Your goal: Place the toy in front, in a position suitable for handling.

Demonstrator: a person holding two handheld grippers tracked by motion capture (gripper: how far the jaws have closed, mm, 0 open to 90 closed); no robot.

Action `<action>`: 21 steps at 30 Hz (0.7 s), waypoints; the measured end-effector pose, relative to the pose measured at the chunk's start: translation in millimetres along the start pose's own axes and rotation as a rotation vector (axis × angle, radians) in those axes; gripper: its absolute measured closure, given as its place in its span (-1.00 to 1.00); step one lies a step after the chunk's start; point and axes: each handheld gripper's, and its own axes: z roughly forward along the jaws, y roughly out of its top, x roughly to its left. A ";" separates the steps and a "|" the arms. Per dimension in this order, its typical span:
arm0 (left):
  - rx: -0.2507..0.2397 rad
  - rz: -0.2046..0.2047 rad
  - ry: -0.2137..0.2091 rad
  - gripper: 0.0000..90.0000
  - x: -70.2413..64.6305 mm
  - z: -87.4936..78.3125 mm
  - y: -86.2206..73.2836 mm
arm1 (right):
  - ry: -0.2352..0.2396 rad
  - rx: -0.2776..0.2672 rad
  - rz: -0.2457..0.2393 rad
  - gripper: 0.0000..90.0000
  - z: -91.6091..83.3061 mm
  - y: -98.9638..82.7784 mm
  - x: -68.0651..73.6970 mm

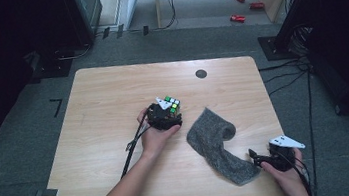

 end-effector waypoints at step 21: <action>-0.017 0.091 -0.043 -0.22 14.7 -27.1 -16.3 | -0.004 0.000 -0.007 -0.71 0.9 0.3 0.6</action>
